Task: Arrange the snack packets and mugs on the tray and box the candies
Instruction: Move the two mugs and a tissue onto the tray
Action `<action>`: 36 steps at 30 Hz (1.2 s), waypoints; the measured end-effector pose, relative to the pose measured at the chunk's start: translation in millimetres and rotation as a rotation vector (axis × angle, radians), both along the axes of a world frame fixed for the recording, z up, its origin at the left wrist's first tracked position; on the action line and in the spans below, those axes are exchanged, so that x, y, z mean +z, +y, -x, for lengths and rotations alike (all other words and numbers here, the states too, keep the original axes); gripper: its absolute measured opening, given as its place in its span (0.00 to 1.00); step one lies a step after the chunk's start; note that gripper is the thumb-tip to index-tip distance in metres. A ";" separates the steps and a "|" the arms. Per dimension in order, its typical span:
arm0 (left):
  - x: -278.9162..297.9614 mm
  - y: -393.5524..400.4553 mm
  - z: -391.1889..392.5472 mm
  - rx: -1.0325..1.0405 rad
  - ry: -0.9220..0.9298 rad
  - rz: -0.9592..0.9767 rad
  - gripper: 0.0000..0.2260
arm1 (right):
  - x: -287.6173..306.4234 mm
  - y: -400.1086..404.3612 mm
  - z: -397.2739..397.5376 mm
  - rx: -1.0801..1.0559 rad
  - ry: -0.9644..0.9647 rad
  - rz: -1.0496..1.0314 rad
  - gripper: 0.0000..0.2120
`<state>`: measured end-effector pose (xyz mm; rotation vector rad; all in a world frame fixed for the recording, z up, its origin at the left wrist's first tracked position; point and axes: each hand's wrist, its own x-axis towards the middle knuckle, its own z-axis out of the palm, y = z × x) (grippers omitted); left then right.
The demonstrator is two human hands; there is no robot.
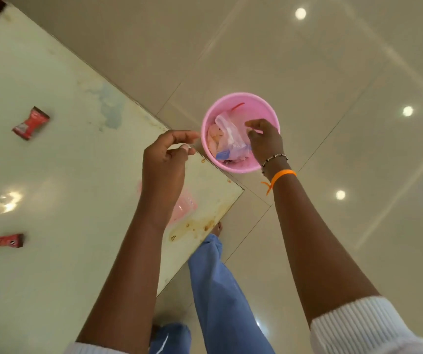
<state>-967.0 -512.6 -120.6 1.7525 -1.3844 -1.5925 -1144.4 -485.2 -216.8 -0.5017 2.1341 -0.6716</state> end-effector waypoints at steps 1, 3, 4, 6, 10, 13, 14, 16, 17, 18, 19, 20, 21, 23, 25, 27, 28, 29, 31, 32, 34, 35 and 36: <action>3.0 2.6 -5.0 0.020 0.006 -0.009 0.17 | 14.7 1.0 -11.0 0.012 -0.005 0.035 0.13; 8.3 9.3 -15.8 0.068 0.022 -0.022 0.18 | 44.1 3.5 -34.9 0.036 -0.035 0.119 0.13; 11.3 13.9 -23.0 0.099 0.034 -0.024 0.18 | 58.6 5.3 -49.0 0.053 -0.067 0.160 0.13; 17.5 25.2 -40.5 0.178 0.061 -0.025 0.18 | 85.7 9.7 -80.2 0.098 -0.150 0.227 0.13; 32.0 56.2 -84.5 0.371 0.106 -0.013 0.17 | 122.7 26.5 -145.3 0.249 -0.241 0.218 0.12; 44.2 86.3 -129.2 0.502 0.140 -0.023 0.17 | 141.8 46.8 -200.3 0.343 -0.302 0.178 0.12; 48.6 99.2 -148.2 0.550 0.152 -0.029 0.17 | 147.6 55.7 -221.7 0.381 -0.319 0.169 0.12; 56.5 128.2 -187.0 0.644 0.179 -0.040 0.17 | 157.4 75.5 -263.7 0.449 -0.335 0.160 0.12; 61.4 144.1 -207.4 0.687 0.192 -0.041 0.17 | 161.9 87.2 -285.3 0.476 -0.343 0.164 0.12; 64.7 157.9 -224.3 0.722 0.208 -0.043 0.16 | 165.3 98.1 -303.0 0.494 -0.351 0.169 0.12; 69.5 176.1 -246.8 0.764 0.219 -0.038 0.16 | 170.0 112.9 -326.7 0.527 -0.361 0.170 0.12; 73.9 194.0 -268.9 0.805 0.232 -0.030 0.15 | 174.0 127.1 -349.9 0.561 -0.370 0.172 0.12; 78.2 213.6 -291.2 0.843 0.242 -0.024 0.15 | 178.0 142.6 -373.7 0.598 -0.378 0.171 0.12; 85.4 251.4 -329.9 0.909 0.248 -0.017 0.15 | 184.1 172.9 -414.9 0.641 -0.397 0.167 0.11; 92.1 291.1 -370.8 0.987 0.251 -0.011 0.15 | 189.5 207.7 -457.6 0.675 -0.430 0.157 0.11; 97.0 325.8 -411.2 1.061 0.257 -0.005 0.14 | 193.9 239.8 -499.3 0.725 -0.467 0.153 0.11; 98.0 338.9 -425.7 1.090 0.259 -0.008 0.14 | 194.8 252.1 -514.4 0.747 -0.481 0.155 0.10; 99.7 354.9 -443.3 1.125 0.263 -0.010 0.13 | 196.2 266.4 -533.0 0.778 -0.491 0.156 0.10; 102.2 379.8 -473.2 1.194 0.288 -0.008 0.12 | 197.6 287.5 -564.2 0.829 -0.492 0.157 0.09; 102.4 388.9 -485.9 1.220 0.298 -0.002 0.12 | 197.2 294.9 -577.6 0.856 -0.497 0.157 0.09; 99.7 401.7 -506.2 1.263 0.289 -0.010 0.11 | 195.5 304.4 -600.3 0.904 -0.505 0.157 0.09; 98.3 407.0 -515.8 1.287 0.283 -0.015 0.11 | 193.9 307.8 -612.1 0.930 -0.507 0.150 0.10; 96.1 410.2 -524.7 1.312 0.285 -0.018 0.12 | 192.4 309.5 -623.2 0.951 -0.509 0.143 0.10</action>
